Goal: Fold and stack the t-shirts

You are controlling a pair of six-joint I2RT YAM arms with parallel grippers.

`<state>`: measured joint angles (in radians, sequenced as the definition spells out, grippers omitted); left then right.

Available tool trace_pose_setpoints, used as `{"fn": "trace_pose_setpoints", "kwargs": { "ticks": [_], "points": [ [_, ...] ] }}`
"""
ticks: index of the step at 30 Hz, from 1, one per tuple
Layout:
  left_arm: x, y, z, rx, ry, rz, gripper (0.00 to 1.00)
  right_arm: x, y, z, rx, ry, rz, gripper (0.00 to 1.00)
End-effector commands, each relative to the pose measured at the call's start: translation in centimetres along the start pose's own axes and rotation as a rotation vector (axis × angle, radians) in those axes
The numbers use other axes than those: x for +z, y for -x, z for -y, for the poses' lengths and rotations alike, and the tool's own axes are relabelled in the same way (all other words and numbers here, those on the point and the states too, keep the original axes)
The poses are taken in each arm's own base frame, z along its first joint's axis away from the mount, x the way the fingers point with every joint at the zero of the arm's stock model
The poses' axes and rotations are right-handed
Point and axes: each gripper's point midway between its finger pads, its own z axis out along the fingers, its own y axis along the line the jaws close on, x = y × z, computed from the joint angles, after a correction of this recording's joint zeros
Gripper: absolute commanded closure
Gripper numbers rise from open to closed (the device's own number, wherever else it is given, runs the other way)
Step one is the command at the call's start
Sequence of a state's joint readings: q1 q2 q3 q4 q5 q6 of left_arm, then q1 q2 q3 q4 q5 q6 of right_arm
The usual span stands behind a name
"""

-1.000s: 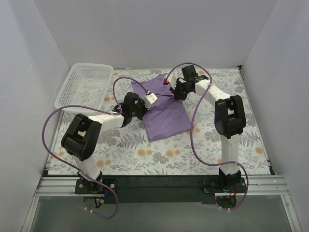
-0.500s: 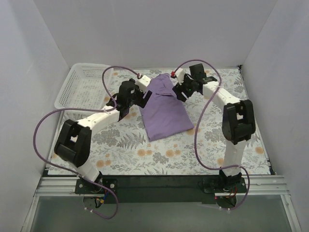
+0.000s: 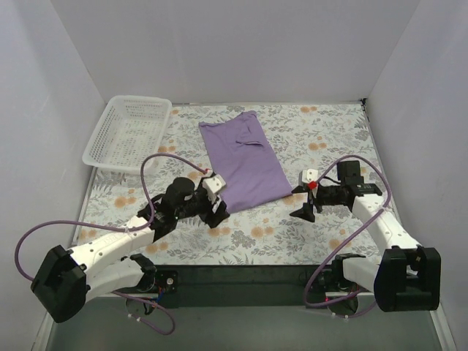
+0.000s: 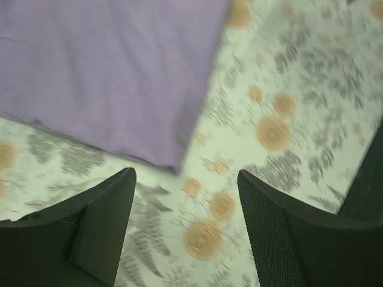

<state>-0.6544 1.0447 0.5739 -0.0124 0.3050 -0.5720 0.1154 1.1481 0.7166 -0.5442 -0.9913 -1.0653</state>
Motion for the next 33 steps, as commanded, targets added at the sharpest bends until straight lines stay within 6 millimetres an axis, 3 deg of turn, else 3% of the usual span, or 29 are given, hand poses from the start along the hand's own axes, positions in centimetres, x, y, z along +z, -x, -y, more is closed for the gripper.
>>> {"fn": "trace_pose_setpoints", "kwargs": {
  "ticks": [1,10,15,19,24,33],
  "points": [
    [-0.6,-2.1,2.8,0.085,-0.049,-0.037,0.32,-1.2,0.5,-1.0,-0.080,-0.023,0.107,0.15],
    [-0.4,-4.2,3.3,0.138,-0.037,-0.094,0.31,-2.2,-0.8,-0.2,-0.008,-0.078,0.120,0.09],
    [-0.9,-3.8,1.1,0.128,0.098,-0.088,0.27,-2.5,-1.1,0.4,0.047,-0.090,0.121,0.09],
    [-1.8,-2.9,0.1,0.122,0.169,-0.036,0.18,-2.9,-1.0,0.4,0.039,-0.108,0.131,0.09],
    [-2.6,-2.0,-0.2,0.123,0.196,0.016,0.10,-3.4,-0.7,0.4,0.028,-0.130,0.157,0.07],
    [-2.1,-2.4,0.2,0.134,0.166,-0.008,0.10,-4.0,-1.0,0.6,0.047,-0.155,0.180,0.04]
  ]
}}
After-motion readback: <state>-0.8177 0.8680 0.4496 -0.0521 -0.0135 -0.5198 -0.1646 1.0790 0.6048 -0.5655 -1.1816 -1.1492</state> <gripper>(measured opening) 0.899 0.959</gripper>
